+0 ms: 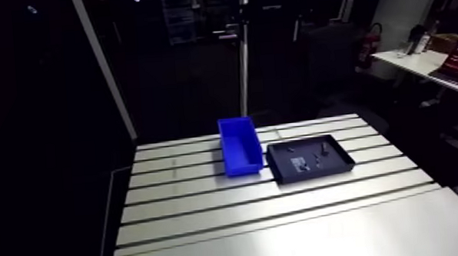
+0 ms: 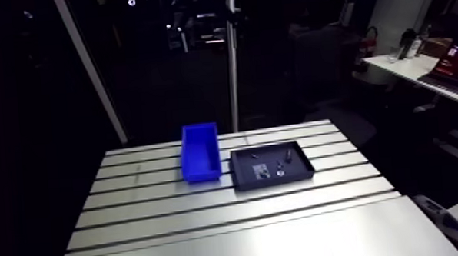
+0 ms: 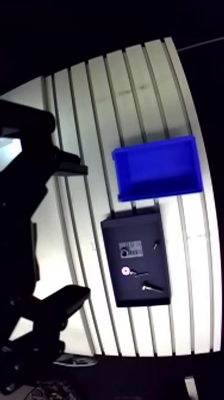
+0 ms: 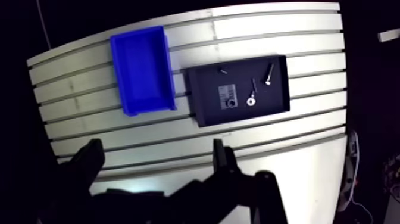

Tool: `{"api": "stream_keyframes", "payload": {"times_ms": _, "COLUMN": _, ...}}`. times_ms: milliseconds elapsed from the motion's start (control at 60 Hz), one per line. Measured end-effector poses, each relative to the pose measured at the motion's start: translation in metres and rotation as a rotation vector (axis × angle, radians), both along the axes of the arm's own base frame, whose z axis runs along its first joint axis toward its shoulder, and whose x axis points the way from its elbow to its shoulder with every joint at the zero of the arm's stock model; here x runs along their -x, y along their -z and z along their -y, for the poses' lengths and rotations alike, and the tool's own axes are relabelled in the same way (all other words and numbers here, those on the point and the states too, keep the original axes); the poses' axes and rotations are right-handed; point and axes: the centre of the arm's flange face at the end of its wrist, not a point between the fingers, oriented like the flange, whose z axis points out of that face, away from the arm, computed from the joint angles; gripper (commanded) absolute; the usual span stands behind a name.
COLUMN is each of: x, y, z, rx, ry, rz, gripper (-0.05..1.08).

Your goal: Pick up the M10 bolt from the tray and put it into the blue bin.

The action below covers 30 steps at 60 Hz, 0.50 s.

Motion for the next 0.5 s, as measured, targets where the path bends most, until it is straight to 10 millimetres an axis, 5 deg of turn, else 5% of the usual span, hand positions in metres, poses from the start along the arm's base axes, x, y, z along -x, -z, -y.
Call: {"api": "stream_keyframes", "payload": {"times_ms": 500, "x": 0.002, "y": 0.003, "z": -0.034, "rx": 0.005, "ry": 0.058, "rz": 0.002, "gripper": 0.01}}
